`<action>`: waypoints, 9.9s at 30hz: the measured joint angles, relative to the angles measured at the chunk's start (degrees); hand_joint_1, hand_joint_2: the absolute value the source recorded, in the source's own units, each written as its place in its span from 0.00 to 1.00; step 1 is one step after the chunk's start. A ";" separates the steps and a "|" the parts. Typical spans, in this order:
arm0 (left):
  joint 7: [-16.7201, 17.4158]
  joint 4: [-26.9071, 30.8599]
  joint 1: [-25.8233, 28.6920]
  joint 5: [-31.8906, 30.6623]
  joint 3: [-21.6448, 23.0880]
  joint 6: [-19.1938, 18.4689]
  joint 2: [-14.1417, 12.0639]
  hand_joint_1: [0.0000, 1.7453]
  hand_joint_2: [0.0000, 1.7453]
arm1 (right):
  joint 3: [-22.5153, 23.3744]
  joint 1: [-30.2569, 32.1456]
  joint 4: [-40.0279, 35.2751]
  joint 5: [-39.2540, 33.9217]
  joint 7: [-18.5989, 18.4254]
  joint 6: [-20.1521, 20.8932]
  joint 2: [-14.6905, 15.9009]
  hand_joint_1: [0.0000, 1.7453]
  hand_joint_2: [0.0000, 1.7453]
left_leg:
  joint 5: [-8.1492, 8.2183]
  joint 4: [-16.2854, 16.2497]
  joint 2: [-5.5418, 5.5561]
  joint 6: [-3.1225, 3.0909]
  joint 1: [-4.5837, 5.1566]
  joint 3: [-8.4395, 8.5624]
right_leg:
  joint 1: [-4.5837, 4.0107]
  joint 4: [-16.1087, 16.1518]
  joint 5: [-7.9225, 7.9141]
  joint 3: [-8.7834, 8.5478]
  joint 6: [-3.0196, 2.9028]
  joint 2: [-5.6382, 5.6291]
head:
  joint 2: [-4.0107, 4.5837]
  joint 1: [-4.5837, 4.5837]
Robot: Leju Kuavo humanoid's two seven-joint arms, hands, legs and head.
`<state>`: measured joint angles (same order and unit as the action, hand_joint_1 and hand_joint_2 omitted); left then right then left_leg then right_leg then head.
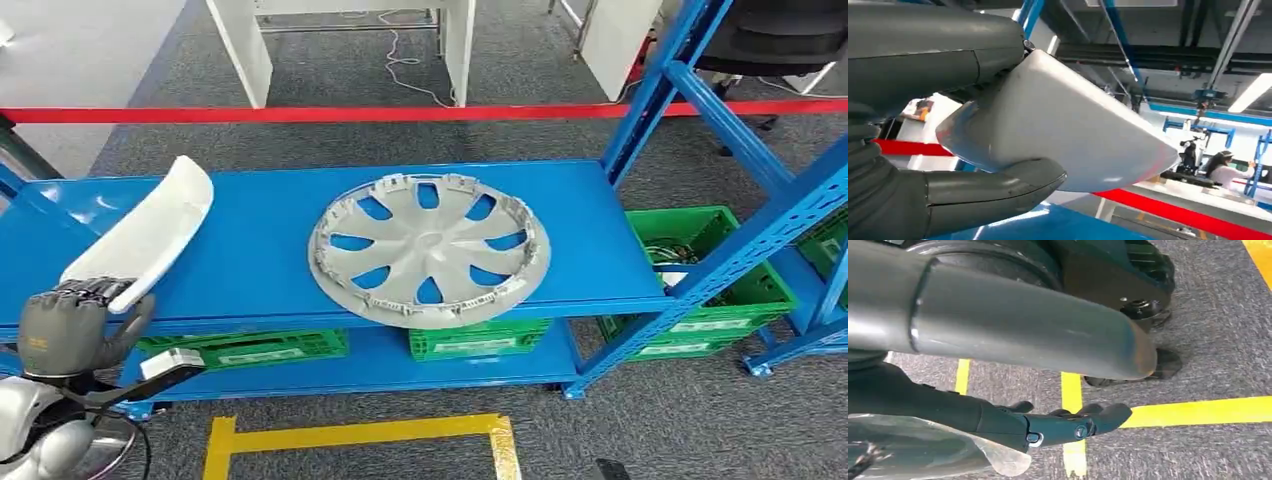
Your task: Take the parts from the cabinet and place them on the table.
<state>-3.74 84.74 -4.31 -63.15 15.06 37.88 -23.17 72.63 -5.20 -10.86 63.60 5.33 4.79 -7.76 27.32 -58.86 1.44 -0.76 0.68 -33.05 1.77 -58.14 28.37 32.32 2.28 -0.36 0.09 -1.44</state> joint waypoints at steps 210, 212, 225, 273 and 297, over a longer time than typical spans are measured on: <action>2.51 -10.19 -6.82 4.68 8.74 -7.26 2.14 1.00 1.00 | -7.63 0.30 3.50 3.76 14.40 6.03 -0.28 0.00 0.00 | -1.78 2.02 -1.91 -0.55 -0.93 0.25 | -1.43 -7.60 1.92 3.22 -0.22 0.00 | 0.00 -0.98; 2.51 -10.19 -6.82 4.68 8.68 -7.26 2.14 1.00 1.00 | -7.63 0.07 3.50 3.76 14.34 6.03 -0.31 0.00 0.00 | -1.96 1.88 -1.89 -0.14 -0.70 0.10 | -1.59 0.80 0.86 -1.70 -0.71 0.01 | 0.00 -0.94; 2.51 -10.19 -6.33 4.66 8.63 -7.28 1.96 1.00 1.00 | -7.63 0.23 3.50 3.93 14.27 5.99 -0.24 0.00 0.00 | 2.79 -9.18 -1.68 2.54 -1.52 -2.97 | -1.22 1.25 -1.43 -0.18 -2.86 0.23 | 0.00 -0.44; 2.69 -10.21 -5.81 4.55 8.35 -7.21 2.12 1.00 1.00 | -7.98 -0.35 3.26 3.80 13.73 3.71 -0.20 0.00 0.00 | -0.09 1.30 -1.55 0.27 -0.28 1.43 | -0.99 1.56 -3.23 1.35 -0.60 0.36 | 0.00 -0.13; 4.06 -9.88 -7.50 4.31 8.87 -8.17 2.23 1.00 1.00 | -8.55 0.18 3.65 5.62 12.72 2.97 -0.33 0.00 0.00 | 6.38 -16.20 -0.86 2.79 -1.36 -8.62 | -0.73 1.23 -0.31 -1.09 -2.48 1.88 | 0.00 0.50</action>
<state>0.33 74.86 -11.81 -58.84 23.93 29.70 -20.94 64.08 -5.02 -7.21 69.22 18.05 7.76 -8.09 33.69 -75.06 0.58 2.02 -0.69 -41.67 1.04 -56.91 28.07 31.22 -0.20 1.52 0.09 -0.94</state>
